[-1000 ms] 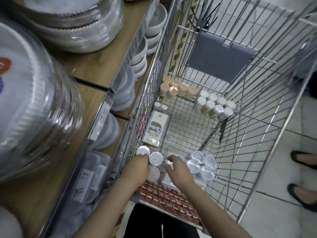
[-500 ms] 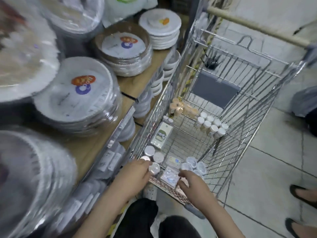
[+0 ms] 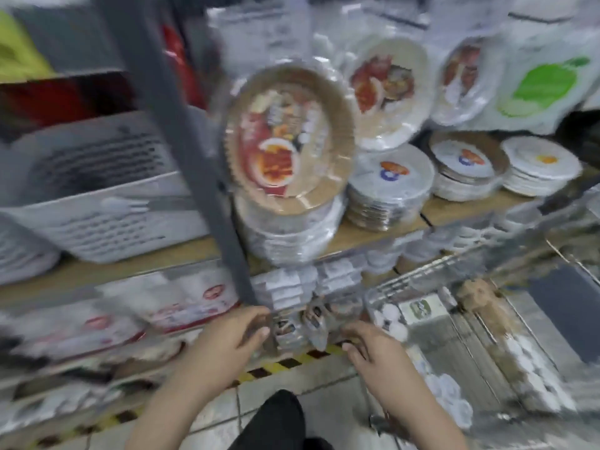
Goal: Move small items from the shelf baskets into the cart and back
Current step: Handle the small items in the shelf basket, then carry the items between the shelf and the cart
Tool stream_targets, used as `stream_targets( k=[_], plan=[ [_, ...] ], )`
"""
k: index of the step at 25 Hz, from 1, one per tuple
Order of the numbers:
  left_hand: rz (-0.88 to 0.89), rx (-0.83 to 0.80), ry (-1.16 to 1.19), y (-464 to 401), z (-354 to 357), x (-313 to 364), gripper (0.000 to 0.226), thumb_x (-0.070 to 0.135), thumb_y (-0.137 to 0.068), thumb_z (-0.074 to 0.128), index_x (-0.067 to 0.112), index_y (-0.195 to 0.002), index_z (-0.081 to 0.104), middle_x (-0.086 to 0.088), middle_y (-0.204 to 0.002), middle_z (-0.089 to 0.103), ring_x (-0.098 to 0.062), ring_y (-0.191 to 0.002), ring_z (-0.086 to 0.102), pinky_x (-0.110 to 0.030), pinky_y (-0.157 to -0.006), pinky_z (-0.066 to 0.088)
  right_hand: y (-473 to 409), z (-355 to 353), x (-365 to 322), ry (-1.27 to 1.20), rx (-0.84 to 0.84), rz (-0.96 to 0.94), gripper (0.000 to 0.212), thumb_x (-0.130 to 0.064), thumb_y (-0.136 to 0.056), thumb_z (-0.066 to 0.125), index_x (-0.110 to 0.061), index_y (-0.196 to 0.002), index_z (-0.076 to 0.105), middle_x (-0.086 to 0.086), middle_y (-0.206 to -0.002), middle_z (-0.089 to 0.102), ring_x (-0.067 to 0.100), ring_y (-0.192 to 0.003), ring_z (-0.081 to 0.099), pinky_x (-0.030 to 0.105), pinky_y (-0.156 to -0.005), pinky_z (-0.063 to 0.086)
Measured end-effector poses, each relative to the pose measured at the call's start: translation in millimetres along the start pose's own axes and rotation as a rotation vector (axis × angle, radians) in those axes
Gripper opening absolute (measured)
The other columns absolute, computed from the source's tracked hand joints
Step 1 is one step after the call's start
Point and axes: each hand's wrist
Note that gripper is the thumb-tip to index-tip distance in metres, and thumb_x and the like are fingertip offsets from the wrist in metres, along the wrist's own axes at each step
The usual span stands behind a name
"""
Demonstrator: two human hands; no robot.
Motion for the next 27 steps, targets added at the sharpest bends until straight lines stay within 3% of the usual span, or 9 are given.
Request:
stream_targets(
  k=[2, 5, 8, 12, 15, 17, 20, 27],
  plan=[
    [-0.136, 0.095, 0.048, 40, -22, -25, 0.023, 0.032, -0.094, 0.052, 0.036, -0.117, 0.055, 0.014, -0.117, 0.062, -0.002, -0.105, 0.057, -0.024, -0.09, 0.046, -3, 5, -39, 0.032, -0.058, -0.12, 0.027, -0.029, -0.096, 0.05, -0.024, -0.122, 0.054, -0.008, -0.121, 0.057, 0.009, -0.111, 0.054, 0.024, -0.091, 0.045],
    [-0.289, 0.234, 0.046, 91, -51, -57, 0.028, 0.035, -0.094, 0.052, 0.037, -0.122, 0.053, 0.018, -0.116, 0.06, -0.003, -0.108, 0.058, -0.026, -0.09, 0.049, -2, 18, -92, 0.059, -0.13, -0.266, 0.026, -0.033, -0.098, 0.047, -0.03, -0.124, 0.05, -0.015, -0.118, 0.053, 0.003, -0.108, 0.051, 0.019, -0.089, 0.043],
    [-0.382, 0.334, 0.055, 134, -72, -83, 0.028, 0.03, -0.095, 0.052, 0.036, -0.122, 0.052, 0.017, -0.115, 0.059, -0.004, -0.109, 0.057, -0.018, -0.081, 0.044, -4, 43, -139, 0.09, -0.147, -0.376, 0.026, -0.034, -0.097, 0.047, -0.033, -0.123, 0.05, -0.017, -0.112, 0.052, 0.003, -0.107, 0.051, 0.018, -0.087, 0.042],
    [-0.549, 0.351, 0.103, 213, -108, -132, 0.031, 0.035, -0.096, 0.048, 0.035, -0.128, 0.047, 0.02, -0.119, 0.057, 0.004, -0.105, 0.052, -0.009, -0.075, 0.04, -7, 109, -210, 0.131, -0.258, -0.482, 0.024, -0.032, -0.095, 0.05, -0.03, -0.119, 0.053, -0.011, -0.115, 0.059, 0.008, -0.108, 0.055, 0.027, -0.091, 0.045],
    [-0.67, 0.347, 0.158, 271, -139, -172, 0.025, 0.037, -0.096, 0.047, 0.046, -0.118, 0.041, 0.024, -0.113, 0.057, 0.002, -0.11, 0.054, -0.017, -0.082, 0.046, -4, 151, -263, 0.11, -0.313, -0.525, 0.025, -0.033, -0.095, 0.05, -0.03, -0.119, 0.054, -0.012, -0.111, 0.061, 0.006, -0.101, 0.057, 0.028, -0.086, 0.048],
    [-0.712, 0.361, 0.172, 291, -158, -196, 0.027, 0.039, -0.095, 0.047, 0.043, -0.122, 0.045, 0.022, -0.113, 0.058, 0.001, -0.109, 0.054, -0.02, -0.084, 0.047, -5, 167, -291, 0.083, -0.287, -0.549, 0.026, -0.032, -0.095, 0.049, -0.031, -0.121, 0.054, -0.014, -0.113, 0.059, 0.004, -0.102, 0.055, 0.026, -0.087, 0.048],
    [-0.669, 0.418, 0.136, 288, -192, -219, 0.036, 0.037, -0.095, 0.048, 0.03, -0.13, 0.048, 0.018, -0.119, 0.057, 0.0, -0.106, 0.053, -0.019, -0.084, 0.045, -11, 176, -330, 0.057, -0.166, -0.594, 0.028, -0.031, -0.096, 0.048, -0.031, -0.124, 0.053, -0.016, -0.118, 0.055, 0.003, -0.111, 0.05, 0.022, -0.094, 0.042],
    [-0.256, 0.587, -0.129, 204, -270, -213, 0.043, 0.034, -0.096, 0.046, 0.028, -0.138, 0.042, 0.015, -0.134, 0.045, -0.006, -0.125, 0.04, -0.023, -0.1, 0.036, -40, 143, -394, 0.031, 0.085, -0.693, 0.025, -0.028, -0.095, 0.05, -0.03, -0.119, 0.057, -0.021, -0.113, 0.053, -0.003, -0.108, 0.047, 0.016, -0.093, 0.036]
  ],
)
Point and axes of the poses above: each hand's wrist, its own y-axis away from the middle knuckle, its own z-axis out of the palm, x = y × z
